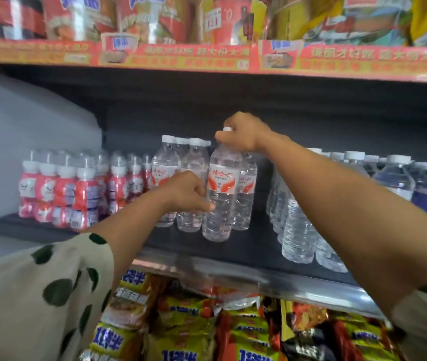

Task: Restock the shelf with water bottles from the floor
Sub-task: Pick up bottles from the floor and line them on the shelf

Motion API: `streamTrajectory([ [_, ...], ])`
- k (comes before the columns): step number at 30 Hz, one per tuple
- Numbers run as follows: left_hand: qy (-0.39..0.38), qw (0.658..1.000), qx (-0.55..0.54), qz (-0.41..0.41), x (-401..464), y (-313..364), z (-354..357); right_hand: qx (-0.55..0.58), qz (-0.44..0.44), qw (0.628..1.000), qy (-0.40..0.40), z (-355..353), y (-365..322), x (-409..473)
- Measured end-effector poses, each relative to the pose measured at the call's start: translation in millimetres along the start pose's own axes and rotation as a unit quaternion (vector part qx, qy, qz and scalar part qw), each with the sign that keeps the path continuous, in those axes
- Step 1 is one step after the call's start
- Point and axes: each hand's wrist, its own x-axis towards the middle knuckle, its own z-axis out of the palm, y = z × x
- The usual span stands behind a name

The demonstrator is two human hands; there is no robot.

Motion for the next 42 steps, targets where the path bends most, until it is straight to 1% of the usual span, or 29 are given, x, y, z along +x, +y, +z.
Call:
streamTrajectory([
  [8,0.000,0.993,0.114,-0.012,41.4,-24.0,27.3,0.002,-0.004,1.000,-0.023,46.6,26.0,29.4],
  [16,0.043,0.987,0.154,-0.024,48.6,-24.6,37.5,0.039,-0.006,0.999,-0.023,59.5,34.6,38.5],
  [22,0.076,0.982,0.168,-0.031,45.8,-21.4,44.1,0.057,-0.019,0.997,-0.045,60.6,37.7,43.4],
  [31,0.084,0.981,0.169,-0.047,45.9,-17.4,46.0,0.019,-0.028,0.996,-0.084,56.4,35.9,48.8],
  [37,0.076,0.978,0.187,-0.048,40.1,-16.9,44.0,-0.007,0.020,0.992,-0.121,39.3,31.9,38.7],
  [42,0.080,0.965,0.243,-0.056,13.3,-8.1,26.6,-0.052,0.042,0.993,-0.101,20.5,31.6,-4.0],
])
